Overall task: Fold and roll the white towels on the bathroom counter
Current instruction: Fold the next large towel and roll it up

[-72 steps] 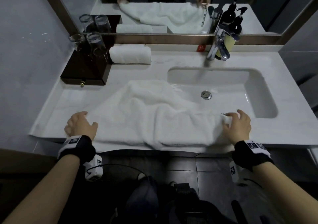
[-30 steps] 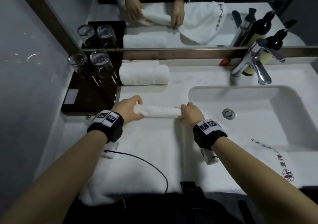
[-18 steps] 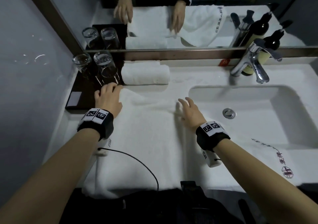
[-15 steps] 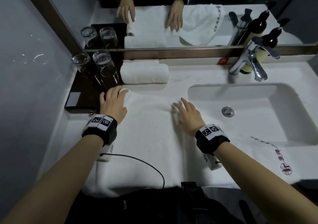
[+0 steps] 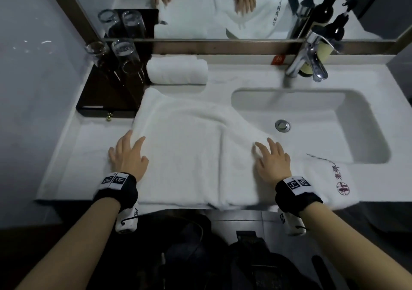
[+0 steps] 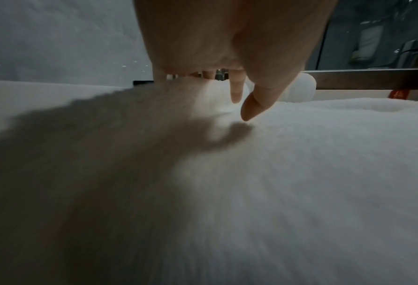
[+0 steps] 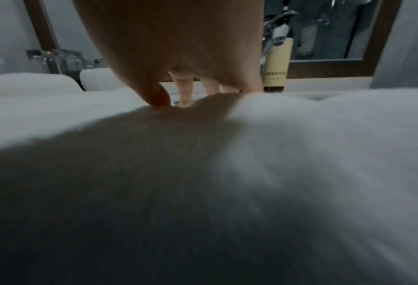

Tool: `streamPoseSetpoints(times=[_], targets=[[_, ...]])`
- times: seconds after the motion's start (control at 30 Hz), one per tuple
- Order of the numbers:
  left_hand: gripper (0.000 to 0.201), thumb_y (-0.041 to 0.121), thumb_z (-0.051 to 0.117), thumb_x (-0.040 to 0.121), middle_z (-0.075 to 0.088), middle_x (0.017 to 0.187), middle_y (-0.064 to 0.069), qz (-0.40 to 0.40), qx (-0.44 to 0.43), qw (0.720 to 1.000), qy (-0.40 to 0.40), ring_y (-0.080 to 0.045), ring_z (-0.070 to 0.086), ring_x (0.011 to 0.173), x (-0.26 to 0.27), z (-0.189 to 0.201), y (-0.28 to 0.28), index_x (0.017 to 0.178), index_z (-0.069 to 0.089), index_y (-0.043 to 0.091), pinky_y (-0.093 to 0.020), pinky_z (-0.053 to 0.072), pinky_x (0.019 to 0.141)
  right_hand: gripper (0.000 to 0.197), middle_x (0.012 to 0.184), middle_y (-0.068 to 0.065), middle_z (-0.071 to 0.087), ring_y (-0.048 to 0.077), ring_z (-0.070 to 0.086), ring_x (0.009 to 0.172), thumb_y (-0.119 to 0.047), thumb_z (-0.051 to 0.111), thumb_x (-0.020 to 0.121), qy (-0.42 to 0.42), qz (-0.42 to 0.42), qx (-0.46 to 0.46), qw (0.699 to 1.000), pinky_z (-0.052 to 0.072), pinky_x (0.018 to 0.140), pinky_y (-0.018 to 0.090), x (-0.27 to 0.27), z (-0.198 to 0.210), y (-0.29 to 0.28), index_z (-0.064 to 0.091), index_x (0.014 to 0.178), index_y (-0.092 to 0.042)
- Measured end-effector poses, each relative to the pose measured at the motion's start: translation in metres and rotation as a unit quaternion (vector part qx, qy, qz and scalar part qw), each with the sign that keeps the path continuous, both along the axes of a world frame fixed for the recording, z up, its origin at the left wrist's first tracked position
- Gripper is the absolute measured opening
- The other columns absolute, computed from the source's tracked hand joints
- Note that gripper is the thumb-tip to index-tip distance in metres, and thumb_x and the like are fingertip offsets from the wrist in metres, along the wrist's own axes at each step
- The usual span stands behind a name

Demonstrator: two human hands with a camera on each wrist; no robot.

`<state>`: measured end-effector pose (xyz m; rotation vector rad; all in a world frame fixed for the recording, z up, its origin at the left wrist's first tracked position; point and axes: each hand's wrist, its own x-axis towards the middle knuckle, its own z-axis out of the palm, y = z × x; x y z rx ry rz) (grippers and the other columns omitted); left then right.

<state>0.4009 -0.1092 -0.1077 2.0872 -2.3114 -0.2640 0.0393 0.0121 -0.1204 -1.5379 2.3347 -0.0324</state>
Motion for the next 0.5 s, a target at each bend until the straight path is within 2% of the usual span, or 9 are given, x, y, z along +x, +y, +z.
streamPoseSetpoints(times=[0.07,0.2,0.33,0.4,0.47,0.5], targets=[[0.056,0.016,0.055,0.086,0.016,0.155,-0.008,0.039,0.006,0.999,0.007,-0.029,0.017,0.139,0.004,0.000,0.024,0.139,0.040,0.023,-0.051,0.012,0.112,0.054,0.156,0.009,0.017,0.033,0.013,0.143,-0.022,0.043,0.091,-0.002,-0.006,-0.011,1.000,0.019,0.111,0.051,-0.004,0.001,0.021,0.031,0.144,-0.025],[0.062,0.014,0.048,0.090,0.016,0.155,-0.010,0.150,0.068,0.986,0.033,-0.031,0.018,0.140,0.016,0.001,0.068,0.147,0.024,0.022,-0.053,0.020,0.109,0.057,0.154,0.011,0.022,0.033,0.015,0.142,-0.021,0.049,0.086,0.009,-0.030,-0.032,0.999,0.018,0.110,0.055,-0.022,0.000,0.069,0.036,0.141,-0.025],[0.065,0.002,0.045,0.087,0.023,0.153,-0.010,0.170,0.067,0.982,0.056,-0.033,0.022,0.138,0.027,0.002,0.103,0.146,0.025,0.020,-0.053,0.024,0.109,0.055,0.151,0.013,0.027,0.037,0.018,0.140,-0.017,0.052,0.085,0.011,-0.064,-0.071,0.995,0.019,0.108,0.059,-0.040,-0.006,0.115,0.040,0.138,-0.025],[0.071,-0.006,0.043,0.084,0.025,0.152,-0.011,0.185,0.054,0.976,0.101,-0.033,0.022,0.138,0.028,0.001,0.113,0.147,0.021,0.019,-0.050,0.022,0.113,0.052,0.150,0.014,0.030,0.038,0.021,0.139,-0.018,0.052,0.086,0.023,-0.071,-0.086,0.994,0.021,0.108,0.060,-0.044,-0.009,0.131,0.042,0.137,-0.025],[0.073,-0.010,0.042,0.082,0.032,0.147,-0.018,0.206,0.044,0.967,0.141,-0.037,0.026,0.136,0.027,0.001,0.118,0.147,0.019,0.014,-0.049,0.024,0.114,0.051,0.151,0.011,0.029,0.036,0.020,0.140,-0.020,0.050,0.088,0.028,-0.071,-0.074,0.994,0.019,0.107,0.061,-0.045,-0.012,0.143,0.039,0.138,-0.028],[0.070,-0.011,0.043,0.081,0.037,0.143,-0.022,0.208,0.036,0.967,0.145,-0.040,0.031,0.133,0.025,0.000,0.120,0.145,0.023,0.010,-0.050,0.027,0.112,0.052,0.152,0.010,0.027,0.035,0.019,0.141,-0.020,0.049,0.089,0.027,-0.070,-0.066,0.995,0.018,0.107,0.061,-0.046,-0.014,0.148,0.038,0.138,-0.029]])
